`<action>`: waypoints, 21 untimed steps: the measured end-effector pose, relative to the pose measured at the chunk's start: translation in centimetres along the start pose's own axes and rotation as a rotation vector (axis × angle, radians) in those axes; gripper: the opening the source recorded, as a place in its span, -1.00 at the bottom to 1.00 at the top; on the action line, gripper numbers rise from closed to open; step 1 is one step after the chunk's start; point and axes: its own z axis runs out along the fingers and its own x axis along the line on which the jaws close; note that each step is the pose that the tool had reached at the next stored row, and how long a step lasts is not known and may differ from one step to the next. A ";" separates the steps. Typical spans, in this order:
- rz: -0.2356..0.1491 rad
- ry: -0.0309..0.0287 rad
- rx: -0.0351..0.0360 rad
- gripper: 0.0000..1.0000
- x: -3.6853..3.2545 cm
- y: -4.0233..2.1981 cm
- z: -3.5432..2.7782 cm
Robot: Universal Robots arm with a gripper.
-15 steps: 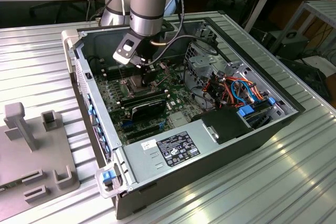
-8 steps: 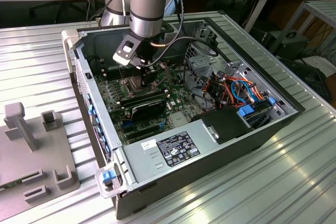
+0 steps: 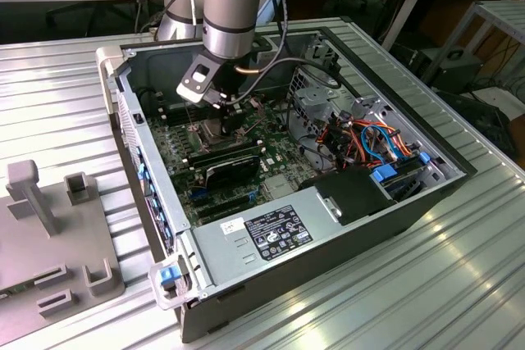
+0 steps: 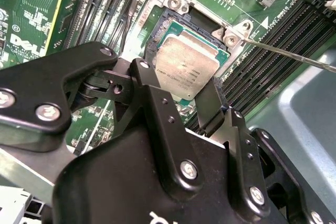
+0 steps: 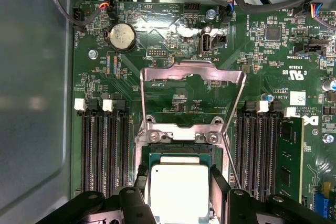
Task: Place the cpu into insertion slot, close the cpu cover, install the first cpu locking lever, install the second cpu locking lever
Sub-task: 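Place the cpu into insertion slot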
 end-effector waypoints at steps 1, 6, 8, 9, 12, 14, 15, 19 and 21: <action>0.000 0.0000 0.0001 0.09 -0.03 0.00 0.00; 0.000 -0.0001 0.0002 0.09 -0.09 0.00 0.00; 0.000 -0.0001 0.0004 0.09 -0.10 -0.01 0.06; 0.000 0.0000 0.0006 0.09 -0.09 0.00 0.14; 0.000 -0.0001 0.0018 0.09 -0.09 -0.02 0.35; 0.000 -0.0002 0.0019 0.09 -0.09 -0.01 0.36; 0.001 -0.0002 0.0017 0.09 -0.12 -0.01 0.37; 0.002 -0.0007 0.0019 0.09 -0.37 -0.02 0.37; 0.002 -0.0005 0.0020 0.09 -0.44 -0.02 0.38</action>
